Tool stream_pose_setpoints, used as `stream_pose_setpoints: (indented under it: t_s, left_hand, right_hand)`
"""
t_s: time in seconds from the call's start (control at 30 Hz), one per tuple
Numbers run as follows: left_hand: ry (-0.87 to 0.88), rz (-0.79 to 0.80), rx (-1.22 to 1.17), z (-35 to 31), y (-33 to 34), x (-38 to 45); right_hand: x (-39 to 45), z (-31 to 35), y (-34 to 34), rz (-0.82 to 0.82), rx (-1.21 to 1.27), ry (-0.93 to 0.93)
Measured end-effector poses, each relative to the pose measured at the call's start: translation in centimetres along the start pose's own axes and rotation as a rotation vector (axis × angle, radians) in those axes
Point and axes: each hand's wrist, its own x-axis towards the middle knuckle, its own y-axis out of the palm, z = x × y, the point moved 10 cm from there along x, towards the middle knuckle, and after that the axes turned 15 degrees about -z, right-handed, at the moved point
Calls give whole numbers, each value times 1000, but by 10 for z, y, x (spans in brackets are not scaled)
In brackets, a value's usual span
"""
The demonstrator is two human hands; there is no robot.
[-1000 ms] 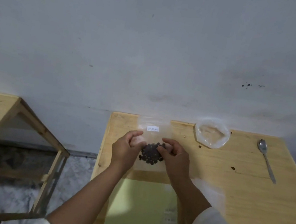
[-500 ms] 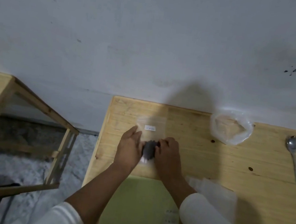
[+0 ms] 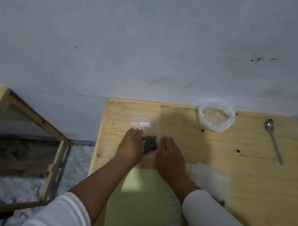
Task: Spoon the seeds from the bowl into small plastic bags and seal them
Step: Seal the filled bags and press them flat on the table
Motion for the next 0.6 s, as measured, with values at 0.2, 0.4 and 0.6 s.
stream_pose_setpoints:
  t_s: [0.2, 0.4, 0.6]
  left_hand:
    - [233, 3, -87, -60, 9, -41]
    - [366, 113, -183, -119, 39, -95]
    - [326, 275, -157, -136, 76, -126]
  right_hand:
    - [-45, -57, -55, -173, -20, 232]
    - [-132, -131, -76, -245, 91, 653]
    - [-172, -161, -65, -215, 224, 860]
